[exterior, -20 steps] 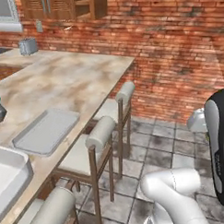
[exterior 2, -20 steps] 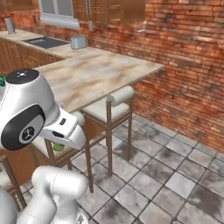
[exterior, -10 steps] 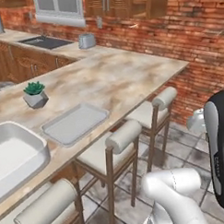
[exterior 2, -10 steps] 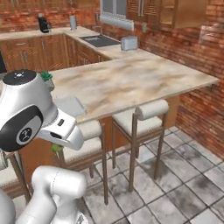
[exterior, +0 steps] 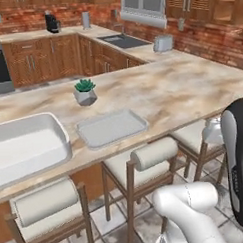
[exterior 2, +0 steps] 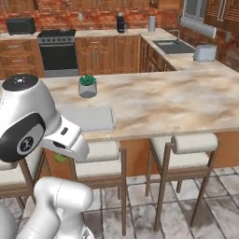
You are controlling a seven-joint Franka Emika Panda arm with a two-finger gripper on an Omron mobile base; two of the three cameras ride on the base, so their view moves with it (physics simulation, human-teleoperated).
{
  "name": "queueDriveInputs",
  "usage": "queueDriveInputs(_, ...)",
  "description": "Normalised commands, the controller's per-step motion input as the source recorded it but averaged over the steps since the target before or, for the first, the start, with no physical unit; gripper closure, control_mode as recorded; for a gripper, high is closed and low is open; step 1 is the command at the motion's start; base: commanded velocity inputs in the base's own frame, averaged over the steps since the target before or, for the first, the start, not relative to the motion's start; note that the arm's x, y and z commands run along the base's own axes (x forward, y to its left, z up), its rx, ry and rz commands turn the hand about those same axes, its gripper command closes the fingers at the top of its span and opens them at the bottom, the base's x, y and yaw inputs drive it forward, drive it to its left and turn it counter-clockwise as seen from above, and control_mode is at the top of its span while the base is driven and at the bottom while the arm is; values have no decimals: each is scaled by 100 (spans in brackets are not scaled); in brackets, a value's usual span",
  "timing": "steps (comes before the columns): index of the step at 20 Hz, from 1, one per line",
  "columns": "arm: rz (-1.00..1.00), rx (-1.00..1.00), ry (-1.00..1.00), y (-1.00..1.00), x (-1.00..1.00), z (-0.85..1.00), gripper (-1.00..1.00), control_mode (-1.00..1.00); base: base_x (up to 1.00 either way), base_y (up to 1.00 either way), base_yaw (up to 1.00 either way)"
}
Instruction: Place the cold items (lemon wedge and cucumber) from the fridge in one tupperware on the dining counter. Place the warm items (hot dog and kebab skewer) in the stove area in another tupperware.
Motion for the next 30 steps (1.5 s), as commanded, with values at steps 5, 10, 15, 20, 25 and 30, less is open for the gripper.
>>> queueDriveInputs(5,0,0,0,0,0,0,100,100,18,-28,57)
queueDriveInputs(10,0,0,0,0,0,0,100,100,21,-16,43)
queueDriveInputs(15,0,0,0,0,0,0,100,100,28,0,13)
queueDriveInputs(20,0,0,0,0,0,0,100,100,42,0,5)
queueDriveInputs(25,0,0,0,0,0,0,100,100,44,0,6)
queueDriveInputs(30,0,0,0,0,8,0,100,-100,35,0,3)
